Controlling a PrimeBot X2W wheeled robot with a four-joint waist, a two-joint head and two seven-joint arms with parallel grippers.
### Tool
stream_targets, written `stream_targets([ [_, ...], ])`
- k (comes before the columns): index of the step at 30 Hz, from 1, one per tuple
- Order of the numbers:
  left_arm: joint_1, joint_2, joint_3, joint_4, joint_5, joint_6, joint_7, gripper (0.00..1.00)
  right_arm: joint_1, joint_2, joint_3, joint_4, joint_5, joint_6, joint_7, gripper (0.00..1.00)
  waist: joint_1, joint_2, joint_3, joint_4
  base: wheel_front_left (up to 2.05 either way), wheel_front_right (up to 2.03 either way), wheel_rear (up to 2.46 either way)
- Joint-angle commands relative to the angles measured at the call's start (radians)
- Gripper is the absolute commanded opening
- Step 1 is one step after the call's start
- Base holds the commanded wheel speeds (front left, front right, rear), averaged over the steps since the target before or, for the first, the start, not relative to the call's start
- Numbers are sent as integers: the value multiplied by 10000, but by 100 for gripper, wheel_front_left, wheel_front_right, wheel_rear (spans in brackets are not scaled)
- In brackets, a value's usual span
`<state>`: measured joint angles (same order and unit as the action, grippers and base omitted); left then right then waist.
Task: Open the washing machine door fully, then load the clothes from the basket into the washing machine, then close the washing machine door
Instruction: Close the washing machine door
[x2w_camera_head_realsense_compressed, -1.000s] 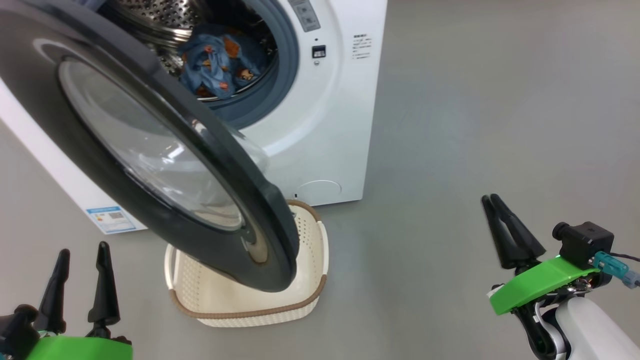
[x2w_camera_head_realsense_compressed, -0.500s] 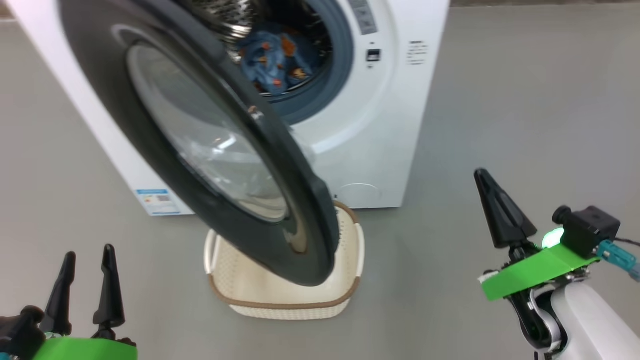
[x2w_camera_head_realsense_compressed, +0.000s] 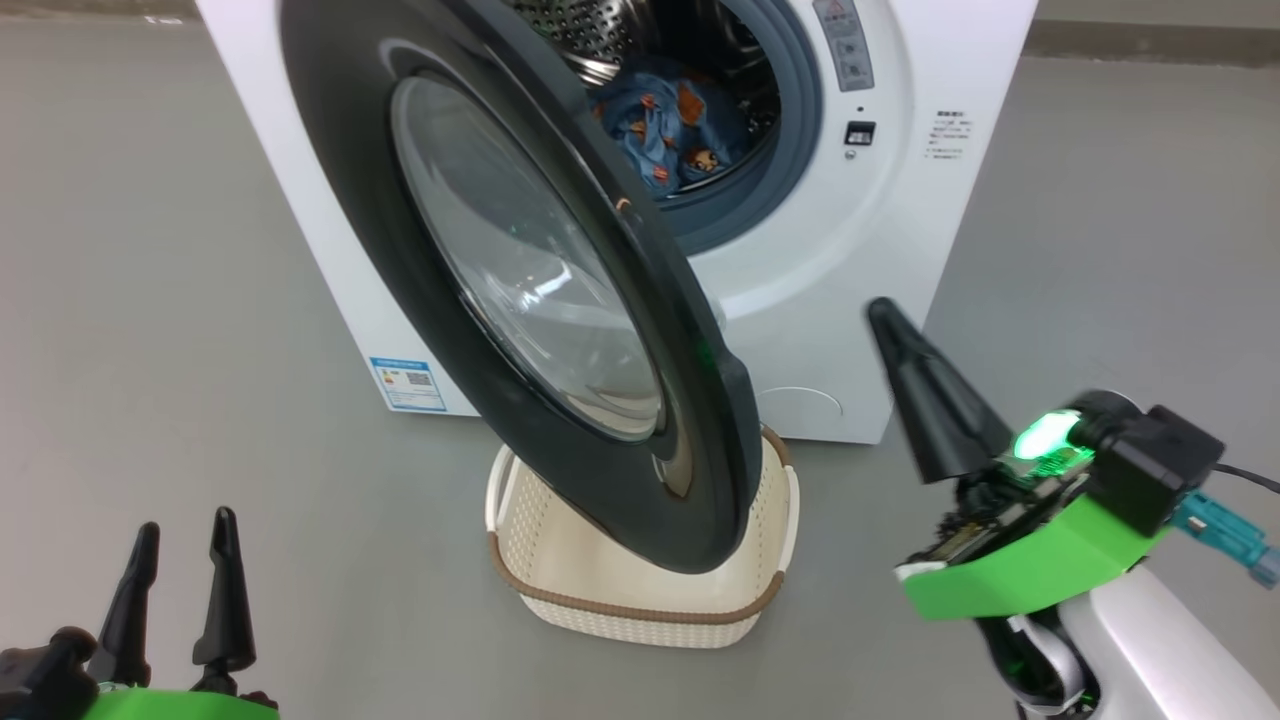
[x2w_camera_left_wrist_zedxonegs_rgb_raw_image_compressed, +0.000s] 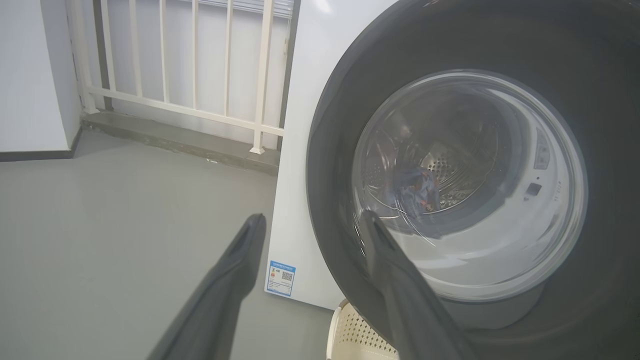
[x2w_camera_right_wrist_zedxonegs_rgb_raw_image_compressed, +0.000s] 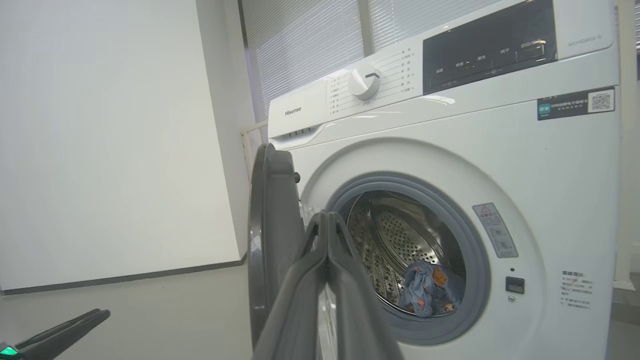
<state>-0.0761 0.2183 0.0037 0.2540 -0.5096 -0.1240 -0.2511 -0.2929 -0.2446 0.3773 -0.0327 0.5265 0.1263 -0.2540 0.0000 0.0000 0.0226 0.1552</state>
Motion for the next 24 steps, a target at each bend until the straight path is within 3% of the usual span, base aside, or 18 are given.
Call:
stream_targets([
  [1, -134, 227, 316, -157, -32, -56, -106, 100, -450, -37, 361, -488, -165, 44, -78, 0, 0, 0, -82, 103, 0, 0, 0],
  [6, -140, 238, 270, -153, -29, -56, -106, 100, -722, -88, 1248, -987, -154, 44, -78, 0, 0, 0, -140, 205, 0, 0, 0],
  [13, -135, 196, 232, -177, -38, -56, -106, 100, -1028, -330, 2526, -782, 69, 44, -78, 0, 0, 0, -159, 381, 0, 0, 0],
  [24, -149, 149, 265, -177, -57, -58, -107, 100, -1593, -563, 4168, 1264, 685, 44, -78, 0, 0, 0, -89, 861, 0, 0, 0],
])
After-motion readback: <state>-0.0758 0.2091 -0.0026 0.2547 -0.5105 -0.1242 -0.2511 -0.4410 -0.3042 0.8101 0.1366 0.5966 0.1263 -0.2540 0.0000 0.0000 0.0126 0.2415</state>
